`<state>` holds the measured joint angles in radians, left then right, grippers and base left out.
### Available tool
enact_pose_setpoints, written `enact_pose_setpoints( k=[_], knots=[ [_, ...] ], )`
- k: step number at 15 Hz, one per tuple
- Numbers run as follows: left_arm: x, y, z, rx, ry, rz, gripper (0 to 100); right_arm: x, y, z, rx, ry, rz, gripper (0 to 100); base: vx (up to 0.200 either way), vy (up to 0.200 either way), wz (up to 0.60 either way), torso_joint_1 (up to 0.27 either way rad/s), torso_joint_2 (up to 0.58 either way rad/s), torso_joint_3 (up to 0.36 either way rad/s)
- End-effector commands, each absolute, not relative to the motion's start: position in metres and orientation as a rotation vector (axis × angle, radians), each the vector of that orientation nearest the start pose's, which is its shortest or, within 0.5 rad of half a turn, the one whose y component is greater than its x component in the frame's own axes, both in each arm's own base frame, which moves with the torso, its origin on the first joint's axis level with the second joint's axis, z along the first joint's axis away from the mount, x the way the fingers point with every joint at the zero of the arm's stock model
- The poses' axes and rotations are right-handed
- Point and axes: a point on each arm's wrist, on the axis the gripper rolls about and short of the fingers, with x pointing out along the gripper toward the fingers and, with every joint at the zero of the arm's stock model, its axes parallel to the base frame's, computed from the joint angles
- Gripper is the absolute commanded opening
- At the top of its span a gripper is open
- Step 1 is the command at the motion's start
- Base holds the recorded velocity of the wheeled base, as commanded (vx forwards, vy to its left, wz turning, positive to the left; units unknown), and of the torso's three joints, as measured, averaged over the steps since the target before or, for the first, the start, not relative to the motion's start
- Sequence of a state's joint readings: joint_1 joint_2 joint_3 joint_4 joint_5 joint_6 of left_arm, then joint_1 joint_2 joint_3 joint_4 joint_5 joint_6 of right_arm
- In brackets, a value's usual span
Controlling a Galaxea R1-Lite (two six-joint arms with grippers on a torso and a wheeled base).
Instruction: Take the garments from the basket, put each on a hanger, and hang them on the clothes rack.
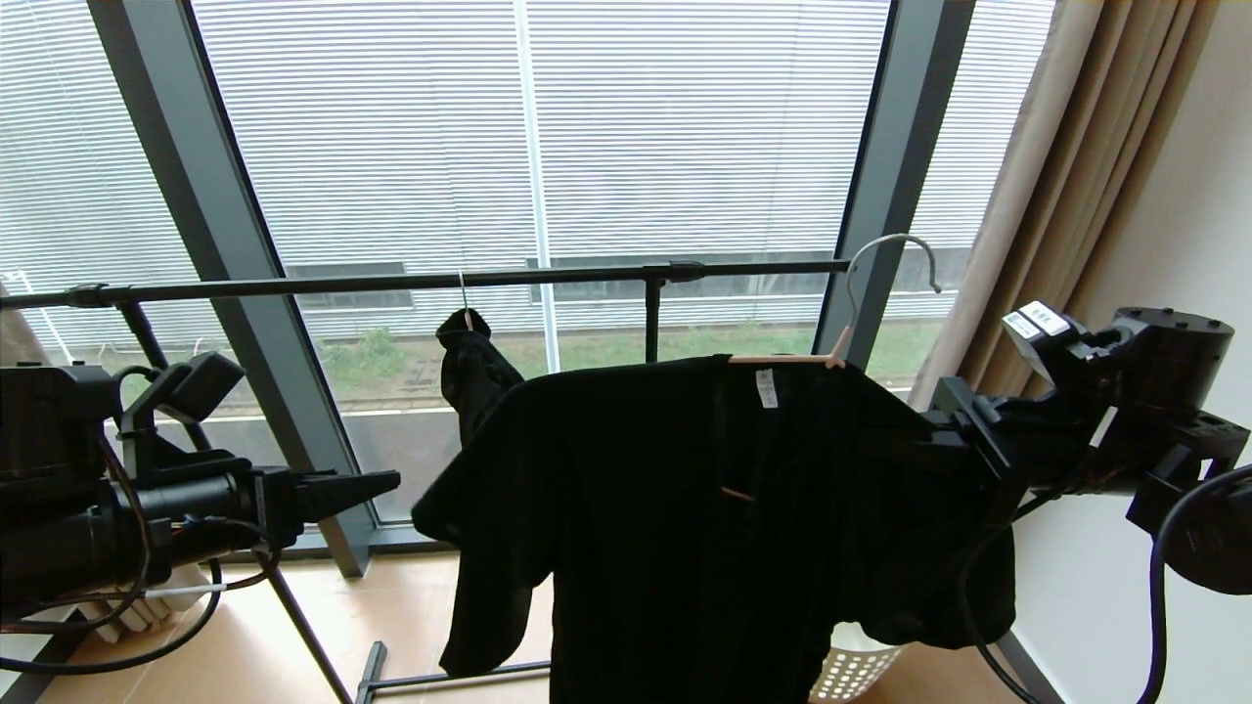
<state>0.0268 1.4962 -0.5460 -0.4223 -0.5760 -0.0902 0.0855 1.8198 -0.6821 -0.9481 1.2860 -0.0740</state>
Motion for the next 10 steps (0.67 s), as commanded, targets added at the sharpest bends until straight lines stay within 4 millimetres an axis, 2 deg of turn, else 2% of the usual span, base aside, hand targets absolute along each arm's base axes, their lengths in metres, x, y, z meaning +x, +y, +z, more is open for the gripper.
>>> enact_pose_setpoints(
  k=[1,2,3,6,8,10],
  knots=[
    [0.219,-0.005,0.159,-0.257,0.499,-0.576,100,0.298,0.05,0.143,0.065,0.135,1.379,0,0.0,0.0,0.0,0.0,0.0,0.0],
    [0.218,-0.006,0.163,-0.263,0.483,-0.604,100,0.298,0.053,0.141,0.067,0.14,1.389,0,0.0,0.0,0.0,0.0,0.0,0.0],
    [0.216,-0.008,0.176,-0.275,0.441,-0.635,100,0.297,0.063,0.135,0.077,0.161,1.423,0,0.0,0.0,0.0,0.0,0.0,0.0],
    [0.218,-0.032,0.217,-0.251,0.364,-0.726,100,0.294,0.087,0.119,0.1,0.217,1.492,0,0.0,0.0,0.0,0.0,0.0,0.0],
    [0.215,-0.059,0.257,-0.218,0.438,-0.721,100,0.291,0.105,0.105,0.119,0.272,1.545,0,0.0,0.0,0.0,0.0,0.0,0.0],
    [0.211,-0.084,0.273,-0.127,0.447,-0.712,100,0.29,0.109,0.103,0.121,0.279,1.556,0,0.0,0.0,0.0,0.0,0.0,0.0]
  ],
)
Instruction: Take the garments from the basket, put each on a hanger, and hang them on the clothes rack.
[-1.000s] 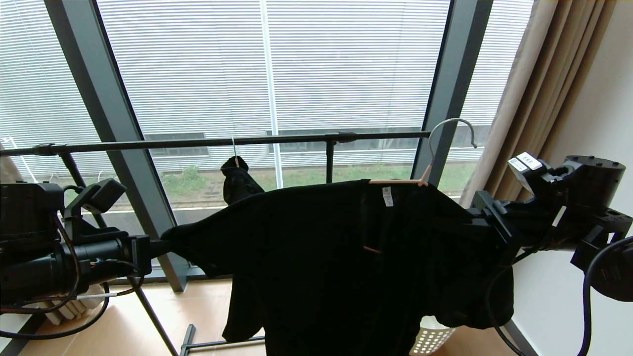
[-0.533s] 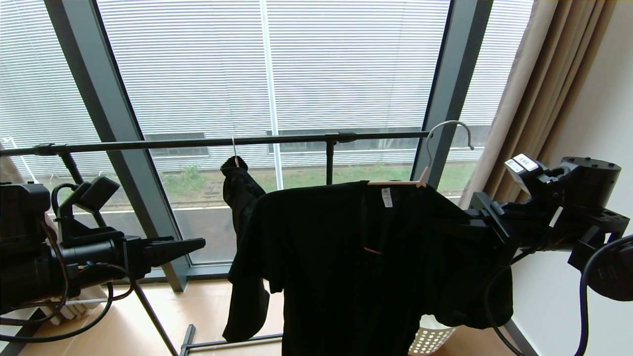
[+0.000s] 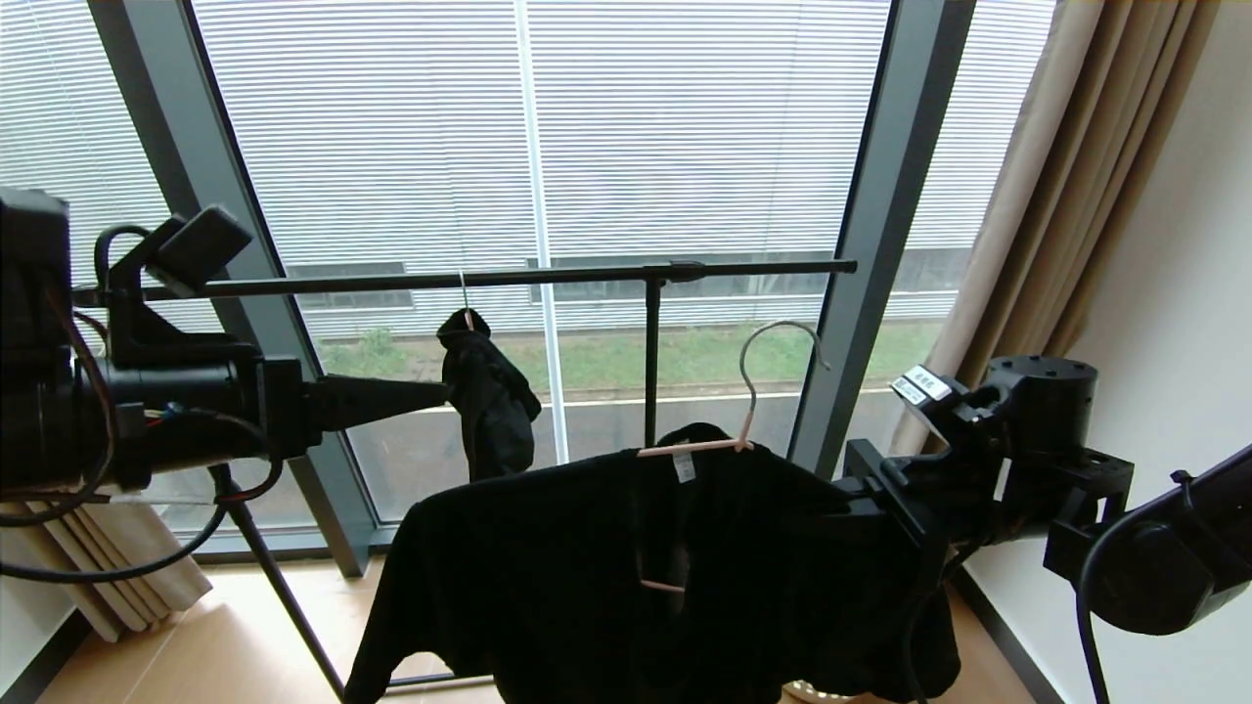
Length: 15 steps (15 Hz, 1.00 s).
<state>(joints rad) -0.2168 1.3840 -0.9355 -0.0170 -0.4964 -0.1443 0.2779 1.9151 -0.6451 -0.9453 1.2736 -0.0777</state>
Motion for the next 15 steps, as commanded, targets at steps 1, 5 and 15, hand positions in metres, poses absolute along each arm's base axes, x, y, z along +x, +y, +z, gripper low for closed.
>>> enact_pose_setpoints(
  k=[1,5,15],
  knots=[
    [0.21,-0.093,0.274,-0.086,0.437,-0.753,100,0.289,0.11,0.103,0.121,0.281,1.559,0,0.0,0.0,0.0,0.0,0.0,0.0],
    [0.211,-0.123,0.253,0.126,0.505,-0.896,100,0.285,0.117,0.102,0.122,0.292,1.585,0,0.0,0.0,0.0,0.0,0.0,0.0],
    [0.203,-0.154,0.216,0.446,0.606,-1.012,100,0.282,0.116,0.102,0.114,0.285,1.586,0,0.0,0.0,0.0,0.0,0.0,0.0]
  ],
)
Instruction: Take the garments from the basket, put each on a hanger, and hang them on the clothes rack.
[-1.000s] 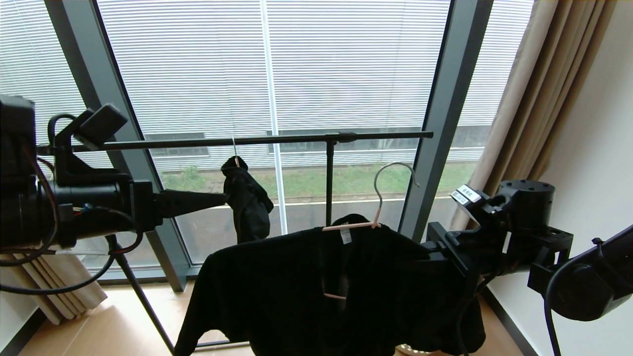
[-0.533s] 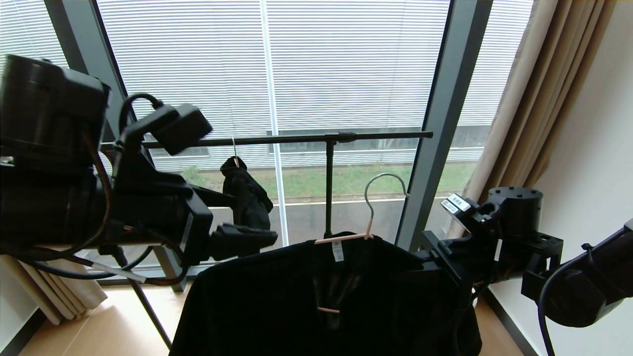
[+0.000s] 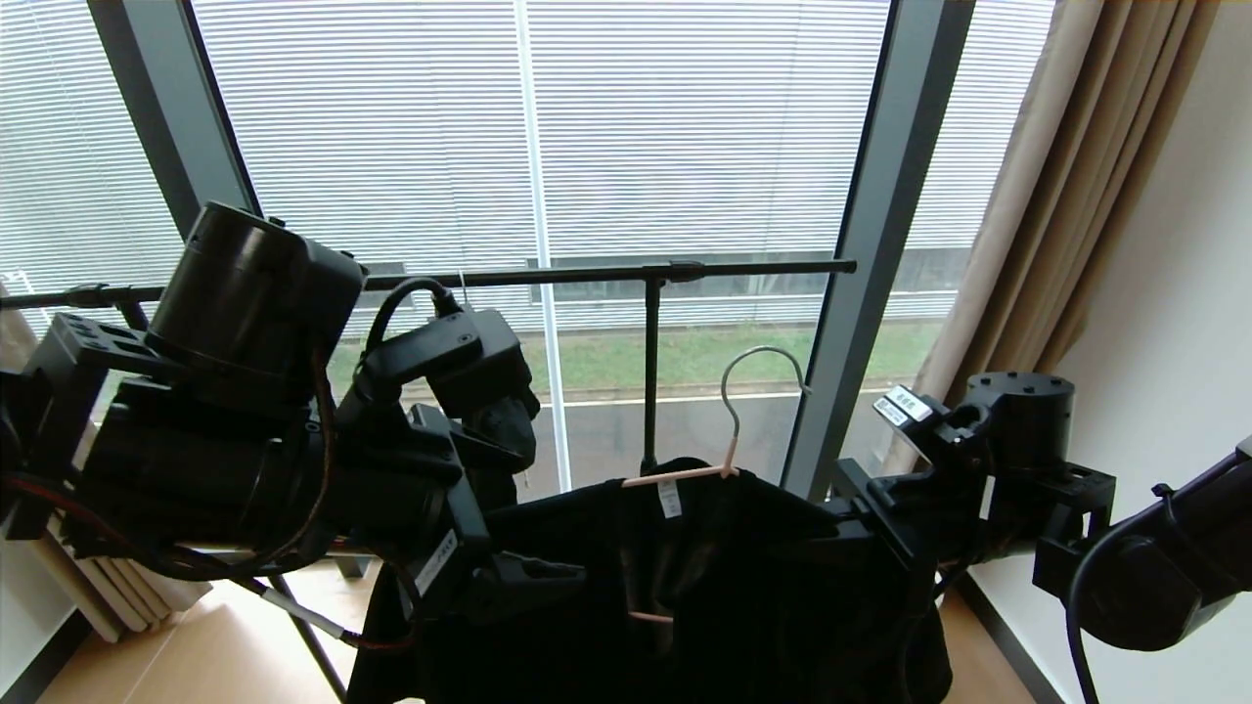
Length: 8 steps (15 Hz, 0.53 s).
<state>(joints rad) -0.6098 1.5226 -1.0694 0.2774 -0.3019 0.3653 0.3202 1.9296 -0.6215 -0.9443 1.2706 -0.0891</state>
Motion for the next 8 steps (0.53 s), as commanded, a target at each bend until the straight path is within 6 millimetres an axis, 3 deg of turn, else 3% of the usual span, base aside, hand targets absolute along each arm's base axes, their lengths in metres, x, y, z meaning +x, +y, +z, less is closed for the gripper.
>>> enact_pose_setpoints(
  k=[1,8],
  knots=[
    [0.203,-0.157,0.214,0.448,0.614,-1.028,100,0.281,0.116,0.102,0.104,0.275,1.588,0,0.0,0.0,0.0,0.0,0.0,0.0],
    [0.211,-0.164,0.203,0.445,0.653,-1.052,100,0.272,0.114,0.109,0.079,0.241,1.596,0,0.0,0.0,0.0,0.0,0.0,0.0]
  ],
)
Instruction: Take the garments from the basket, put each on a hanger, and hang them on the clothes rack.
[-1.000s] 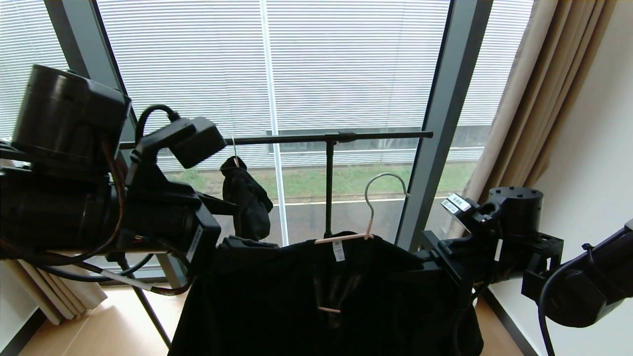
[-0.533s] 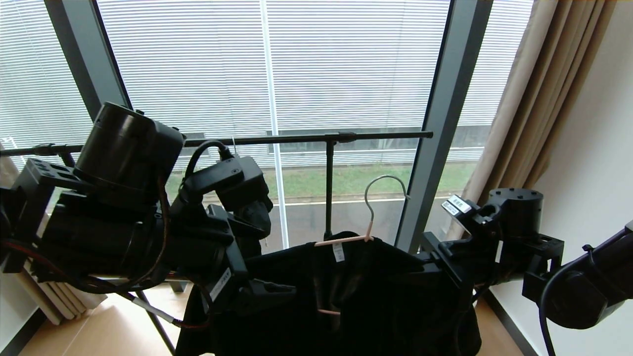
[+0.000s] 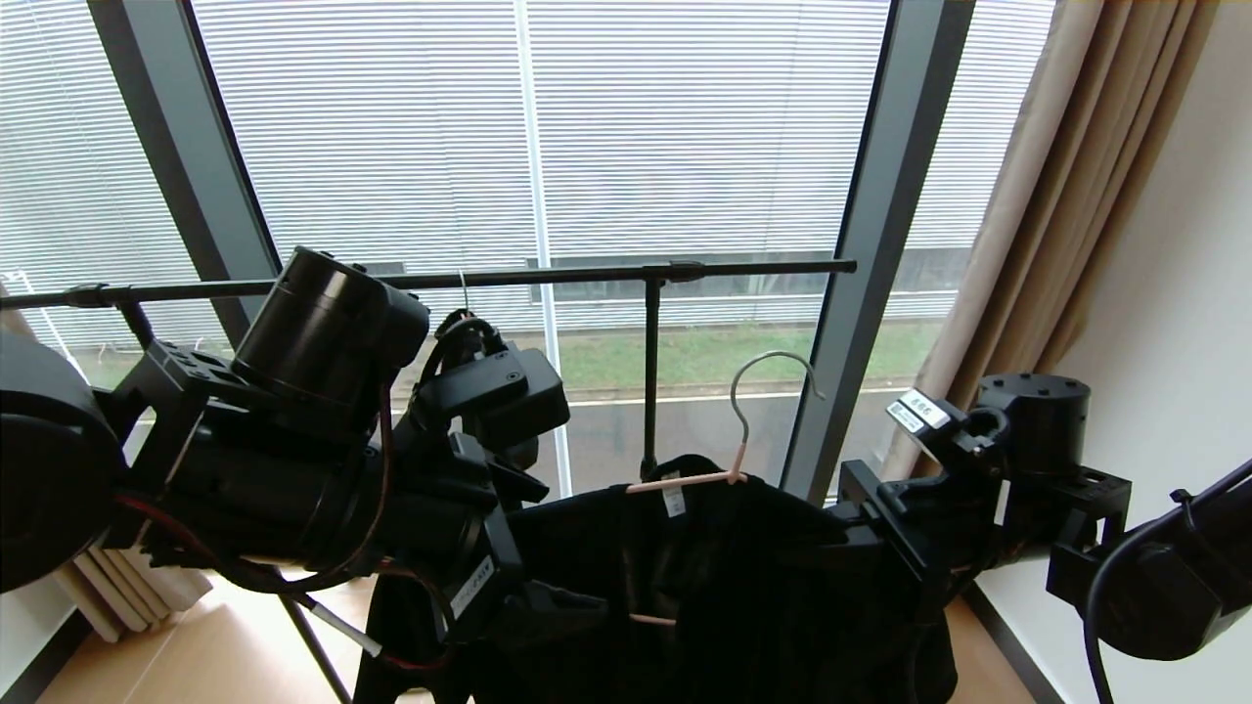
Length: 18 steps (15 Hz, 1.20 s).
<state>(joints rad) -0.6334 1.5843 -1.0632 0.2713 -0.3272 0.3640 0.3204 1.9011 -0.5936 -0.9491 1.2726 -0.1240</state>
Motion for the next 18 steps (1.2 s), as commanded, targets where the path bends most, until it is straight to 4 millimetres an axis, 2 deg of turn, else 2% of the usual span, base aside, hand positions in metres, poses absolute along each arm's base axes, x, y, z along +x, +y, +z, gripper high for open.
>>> enact_pose_setpoints(
  k=[1,5,6,17,18],
  knots=[
    [0.211,-0.164,0.203,0.443,0.653,-1.051,100,0.271,0.113,0.11,0.077,0.237,1.597,0,0.0,0.0,0.0,0.0,0.0,0.0],
    [0.211,-0.164,0.202,0.434,0.649,-1.066,100,0.263,0.116,0.116,0.066,0.223,1.615,0,0.0,0.0,0.0,0.0,0.0,0.0],
    [0.21,-0.164,0.203,0.433,0.646,-1.068,0,0.263,0.116,0.116,0.065,0.222,1.615,0,0.0,0.0,0.0,0.0,0.0,0.0],
    [0.195,-0.154,0.209,0.41,0.621,-1.113,0,0.263,0.116,0.113,0.037,0.198,1.616,0,0.0,0.0,0.0,0.0,0.0,0.0],
    [0.194,-0.154,0.209,0.407,0.623,-1.112,0,0.265,0.114,0.115,0.036,0.191,1.607,100,0.0,0.0,0.0,0.0,0.0,0.0]
  ],
)
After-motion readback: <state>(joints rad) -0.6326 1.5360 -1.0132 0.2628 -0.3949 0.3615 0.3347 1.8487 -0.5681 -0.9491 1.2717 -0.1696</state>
